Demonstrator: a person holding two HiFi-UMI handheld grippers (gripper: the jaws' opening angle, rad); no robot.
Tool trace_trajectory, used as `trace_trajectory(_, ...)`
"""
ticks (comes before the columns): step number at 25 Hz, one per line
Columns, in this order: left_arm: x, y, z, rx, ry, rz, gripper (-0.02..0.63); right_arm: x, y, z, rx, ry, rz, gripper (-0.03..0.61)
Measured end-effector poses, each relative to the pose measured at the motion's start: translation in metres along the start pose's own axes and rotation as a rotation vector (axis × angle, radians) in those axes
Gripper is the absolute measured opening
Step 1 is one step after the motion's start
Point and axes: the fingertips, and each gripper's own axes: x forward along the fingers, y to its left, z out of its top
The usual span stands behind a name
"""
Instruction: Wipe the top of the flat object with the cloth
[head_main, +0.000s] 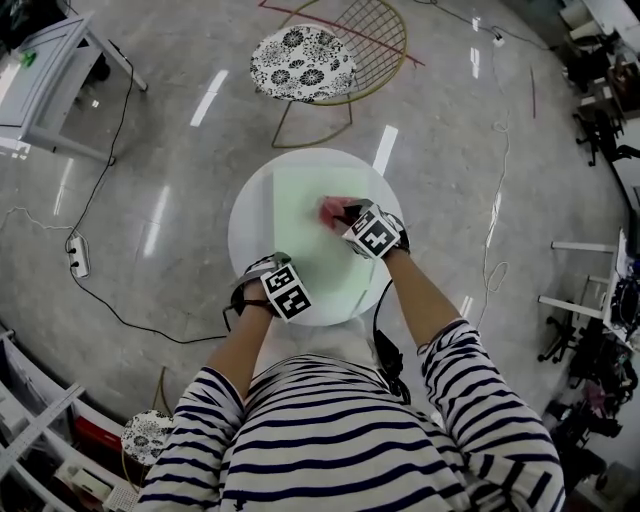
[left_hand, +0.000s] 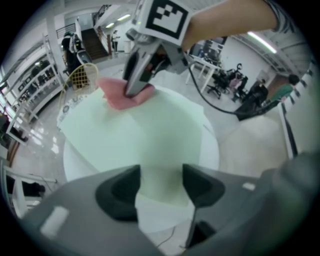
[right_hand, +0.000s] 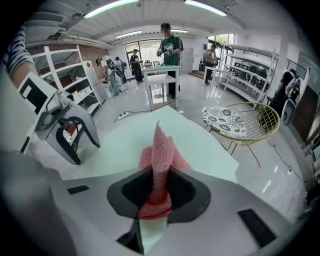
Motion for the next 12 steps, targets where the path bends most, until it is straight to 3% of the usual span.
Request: trace_trajectory(12,0.001,0.001,0.001,0.006,0.016,0.021,0.27,-0.014,0.079,-0.039,-0.005,-0.01,0.073,0.077)
